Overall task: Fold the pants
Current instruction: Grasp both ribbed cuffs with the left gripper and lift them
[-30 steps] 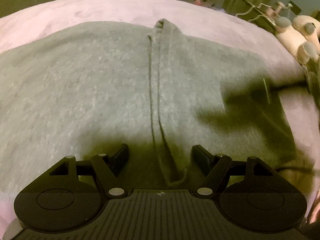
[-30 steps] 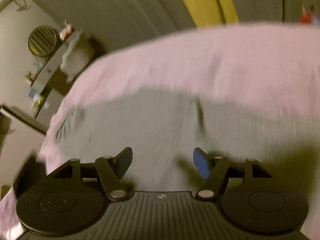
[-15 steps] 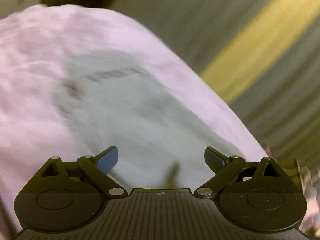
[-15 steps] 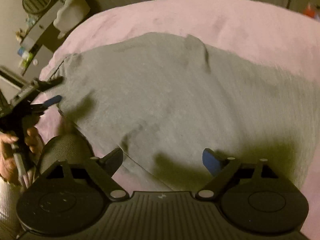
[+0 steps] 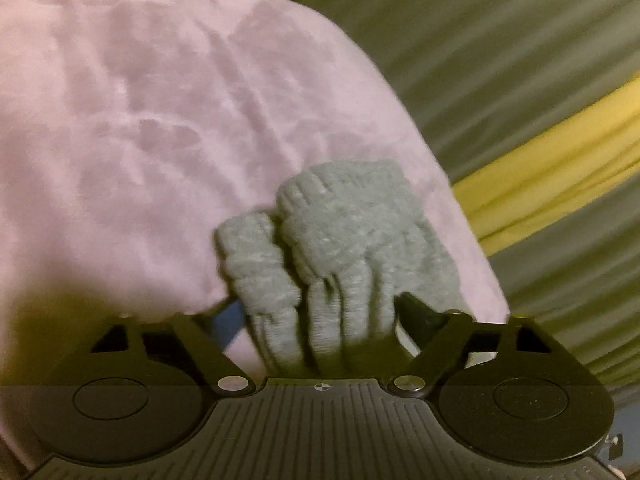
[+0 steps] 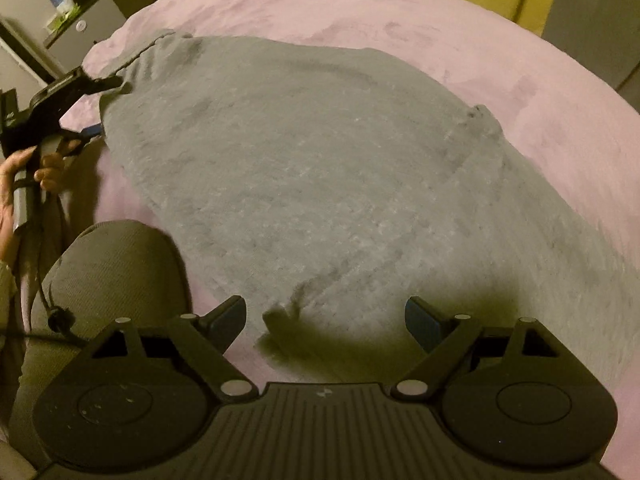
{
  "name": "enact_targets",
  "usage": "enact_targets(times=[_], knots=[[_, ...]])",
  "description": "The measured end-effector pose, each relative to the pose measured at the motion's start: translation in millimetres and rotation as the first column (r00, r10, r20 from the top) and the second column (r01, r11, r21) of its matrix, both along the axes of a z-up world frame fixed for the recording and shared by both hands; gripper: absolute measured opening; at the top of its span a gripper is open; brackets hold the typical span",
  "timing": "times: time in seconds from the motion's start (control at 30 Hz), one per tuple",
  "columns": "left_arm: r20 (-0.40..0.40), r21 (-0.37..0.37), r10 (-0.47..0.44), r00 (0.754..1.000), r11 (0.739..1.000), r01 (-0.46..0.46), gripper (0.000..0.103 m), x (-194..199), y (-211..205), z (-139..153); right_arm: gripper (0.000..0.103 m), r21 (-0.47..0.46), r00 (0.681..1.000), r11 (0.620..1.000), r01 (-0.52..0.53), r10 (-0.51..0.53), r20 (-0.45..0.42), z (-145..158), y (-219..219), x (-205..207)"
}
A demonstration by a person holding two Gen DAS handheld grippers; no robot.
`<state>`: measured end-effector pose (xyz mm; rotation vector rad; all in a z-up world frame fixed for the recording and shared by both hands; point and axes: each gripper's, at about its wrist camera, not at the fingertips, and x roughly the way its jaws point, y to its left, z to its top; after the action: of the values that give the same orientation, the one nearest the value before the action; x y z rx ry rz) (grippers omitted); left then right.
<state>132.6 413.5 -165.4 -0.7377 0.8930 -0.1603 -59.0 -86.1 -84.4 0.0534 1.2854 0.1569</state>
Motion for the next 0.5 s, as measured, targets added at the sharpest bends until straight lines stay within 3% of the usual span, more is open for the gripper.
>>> enact_targets(times=[0.1,0.2,0.33,0.5], knots=[[0.014,0.008,-0.029,0.999,1.0,0.029,0.081,0,5,-7,0.087,0.005,1.0,1.0,-0.005,0.005,-0.003,1,3,2],[0.027,-0.039,-0.017,0.999,0.999,0.018,0.083,7,11,-15,0.087,0.014,1.0,1.0,-0.009,0.009,0.002,1,6,1],[0.074,-0.095,-0.026,0.997,0.995,0.033,0.102,21,6,-21,0.087,0.022,1.0,1.0,-0.013,0.014,-0.004,-2,8,-3],[0.073,-0.103,-0.017,0.997,0.994,0.024,0.103,35,-2,-19,0.087,0.024,1.0,0.999,-0.022,0.022,-0.009,-4,13,-3]])
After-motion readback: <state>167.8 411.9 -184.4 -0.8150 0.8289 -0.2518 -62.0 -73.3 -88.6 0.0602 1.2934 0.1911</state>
